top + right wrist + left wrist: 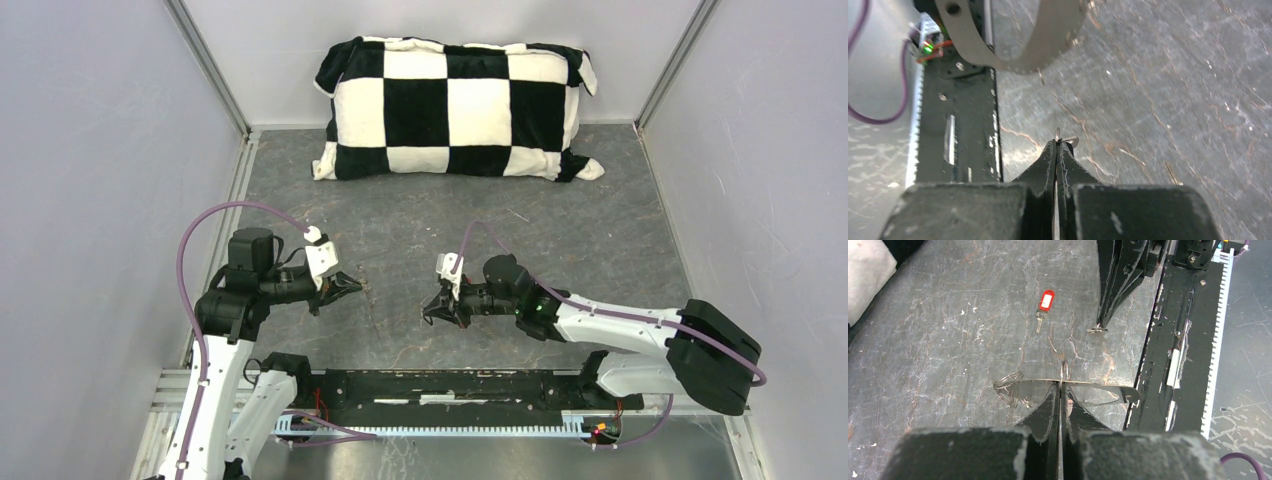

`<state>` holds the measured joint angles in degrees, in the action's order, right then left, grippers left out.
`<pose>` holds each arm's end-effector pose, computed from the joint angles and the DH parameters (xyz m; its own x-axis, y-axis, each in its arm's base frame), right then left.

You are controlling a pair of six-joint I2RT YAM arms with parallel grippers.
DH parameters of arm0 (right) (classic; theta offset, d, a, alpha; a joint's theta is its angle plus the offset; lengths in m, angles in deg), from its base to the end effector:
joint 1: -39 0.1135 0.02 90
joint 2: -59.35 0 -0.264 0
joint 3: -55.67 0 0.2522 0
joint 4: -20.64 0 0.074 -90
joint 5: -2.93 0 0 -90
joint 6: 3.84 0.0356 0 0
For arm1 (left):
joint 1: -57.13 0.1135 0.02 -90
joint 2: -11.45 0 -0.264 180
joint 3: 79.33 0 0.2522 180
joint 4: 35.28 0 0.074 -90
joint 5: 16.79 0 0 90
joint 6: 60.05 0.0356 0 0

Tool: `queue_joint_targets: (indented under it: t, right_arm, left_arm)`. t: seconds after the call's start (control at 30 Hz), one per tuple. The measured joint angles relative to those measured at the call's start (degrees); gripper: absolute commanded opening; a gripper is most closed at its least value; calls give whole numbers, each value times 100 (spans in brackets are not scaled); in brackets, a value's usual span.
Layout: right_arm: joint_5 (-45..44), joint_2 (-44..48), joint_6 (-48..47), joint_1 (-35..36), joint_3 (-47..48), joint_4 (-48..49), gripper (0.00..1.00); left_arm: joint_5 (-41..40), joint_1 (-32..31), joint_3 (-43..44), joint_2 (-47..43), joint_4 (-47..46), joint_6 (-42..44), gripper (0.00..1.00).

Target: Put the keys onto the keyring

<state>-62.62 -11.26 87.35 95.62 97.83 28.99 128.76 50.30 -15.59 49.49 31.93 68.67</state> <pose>0.1275 0.2202 0.2058 -0.2093 -0.2832 -0.9359 -0.9699 0.1822 0.1617 0.1056 -0.0422 0.3232 -0.0878 0.3669 -0.9261 0.9425 0.3316 0.0420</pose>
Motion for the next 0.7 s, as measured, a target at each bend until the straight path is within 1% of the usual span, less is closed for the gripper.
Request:
queue_joint_targets:
  t: [0.1, 0.2, 0.43, 0.5, 0.57, 0.7]
  right_arm:
    - [138, 20, 168, 35, 341, -229, 0]
    - [457, 33, 579, 37, 616, -232, 0]
    - [916, 87, 1257, 92, 719, 63, 0]
    - [739, 35, 1161, 216, 1032, -354, 0]
    - [367, -90, 968, 442, 1539, -800, 0]
    - [-586, -468, 682, 892, 2815, -1617, 0]
  left_arm:
    - [0, 0, 0, -9, 7, 2, 2]
    - [0, 0, 0, -50, 55, 7, 2]
    - [2, -4, 0, -131, 96, 35, 2]
    - [0, -7, 2, -129, 98, 50, 2]
    - [2, -4, 0, -129, 101, 83, 2]
    - [-4, -4, 0, -118, 94, 96, 2]
